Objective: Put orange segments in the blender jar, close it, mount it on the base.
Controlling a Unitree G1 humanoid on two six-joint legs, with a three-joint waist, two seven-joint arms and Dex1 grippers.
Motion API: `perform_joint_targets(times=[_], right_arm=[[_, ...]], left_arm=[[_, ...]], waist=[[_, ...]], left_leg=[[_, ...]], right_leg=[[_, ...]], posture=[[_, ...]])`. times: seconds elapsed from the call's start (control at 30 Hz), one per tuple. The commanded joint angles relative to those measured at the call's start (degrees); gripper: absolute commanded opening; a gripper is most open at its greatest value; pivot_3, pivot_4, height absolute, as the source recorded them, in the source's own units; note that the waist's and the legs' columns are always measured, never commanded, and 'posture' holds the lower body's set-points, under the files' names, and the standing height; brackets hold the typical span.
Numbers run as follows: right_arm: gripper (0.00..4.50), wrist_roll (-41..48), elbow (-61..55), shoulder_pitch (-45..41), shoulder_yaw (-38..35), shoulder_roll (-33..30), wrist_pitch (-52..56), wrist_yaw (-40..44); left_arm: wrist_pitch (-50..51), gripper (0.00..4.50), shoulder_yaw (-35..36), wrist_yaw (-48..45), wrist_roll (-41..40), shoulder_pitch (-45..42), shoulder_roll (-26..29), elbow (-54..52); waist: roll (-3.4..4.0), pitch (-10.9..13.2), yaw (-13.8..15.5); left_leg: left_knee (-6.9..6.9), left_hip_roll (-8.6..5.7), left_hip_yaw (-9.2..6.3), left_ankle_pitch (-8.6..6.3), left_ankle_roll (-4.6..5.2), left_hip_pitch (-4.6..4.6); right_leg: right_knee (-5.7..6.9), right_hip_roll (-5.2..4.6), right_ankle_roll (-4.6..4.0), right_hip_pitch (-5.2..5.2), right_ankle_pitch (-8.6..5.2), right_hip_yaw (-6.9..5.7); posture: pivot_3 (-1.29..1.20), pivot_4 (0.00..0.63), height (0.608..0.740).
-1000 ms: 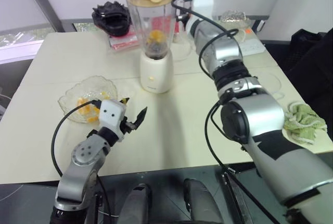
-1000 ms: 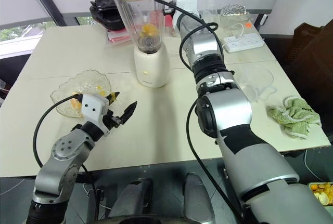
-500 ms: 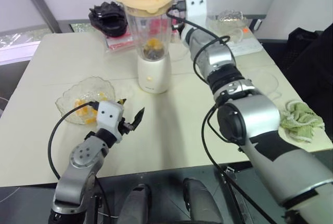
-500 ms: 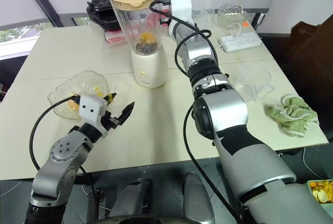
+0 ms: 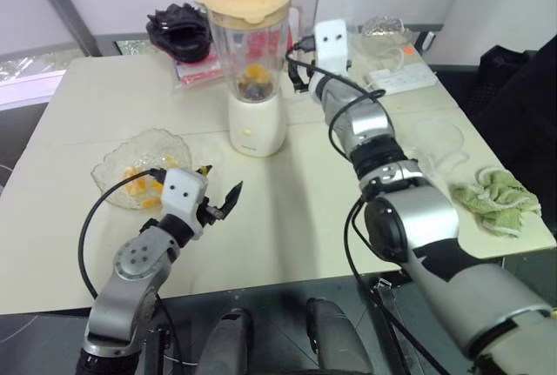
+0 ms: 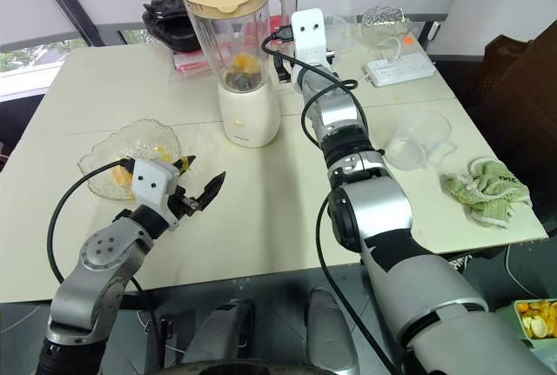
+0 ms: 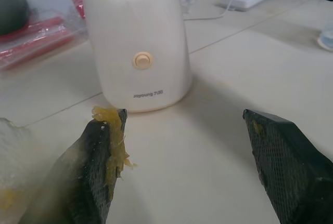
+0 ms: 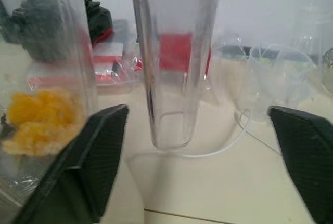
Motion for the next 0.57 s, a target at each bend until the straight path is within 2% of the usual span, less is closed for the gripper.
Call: perform_joint_targets(times=[0.03, 0.13, 0.23, 0.3, 0.4, 0.57], right_arm=[[4.47, -0.1, -14.1, 6.9, 3.0, -1.9, 1.9, 6.2], [4.47, -0.6, -25.3, 14.6, 5.9, -4.8, 3.6, 11.4], [4.47, 5.1, -47.0, 29.2, 9.1, -14.4, 6.1, 27.5], [4.47, 10.0, -56.0, 33.8, 7.8, -18.7, 10.0, 33.1], [4.47, 16.5, -64.9, 38.0, 4.3, -25.2, 15.9, 38.9], [4.47, 23.9, -70.3, 40.1, -1.4, -32.9, 22.0, 43.9]], left_arm=[[0.0, 3.72, 1.4, -0.6, -1.2, -0.9, 0.5, -1.8], [0.0, 3.72, 1.8, -0.9, -1.4, -0.8, 0.9, -2.0], [0.5, 3.72, 3.4, -1.5, -2.7, 0.3, 1.7, -3.4], [0.6, 3.72, 4.2, -2.0, -3.0, 1.0, 2.6, -4.3], [1.8, 3.72, 6.4, -2.3, -4.2, 1.9, 4.0, -5.9], [4.7, 3.72, 9.6, -2.9, -7.6, 2.6, 5.4, -9.2]], waist=[[0.0, 0.0, 0.1], [-0.01, 0.0, 0.4], [0.0, 0.0, 1.5], [-0.01, 0.0, 1.4], [0.03, 0.0, 1.3], [-0.01, 0.0, 1.5]], left_leg=[[0.01, 0.0, 0.01, 0.0, 0.0, 0.0], [0.06, -0.02, 0.0, 0.0, 0.0, 0.0], [0.09, -0.02, -0.03, 0.0, 0.0, 0.0], [0.08, -0.01, -0.02, -0.01, 0.02, -0.01], [0.16, 0.01, 0.07, -0.01, 0.02, 0.01], [0.37, 0.07, 0.0, -0.01, 0.02, 0.34]], right_leg=[[-0.01, 0.0, 0.0, 0.0, 0.0, 0.0], [-0.03, -0.02, 0.01, 0.06, 0.0, -0.01], [-0.06, -0.02, 0.01, 0.08, 0.0, -0.03], [-0.11, -0.03, 0.04, 0.12, -0.02, -0.03], [-0.11, -0.03, 0.02, 0.13, -0.02, 0.0], [-0.13, 0.04, -0.22, 0.59, -0.15, -0.08]], posture=[[0.0, 0.15, 0.74], [0.0, 0.15, 0.74], [0.0, 0.15, 0.74], [0.0, 0.15, 0.74], [0.0, 0.15, 0.74], [0.0, 0.15, 0.74]])
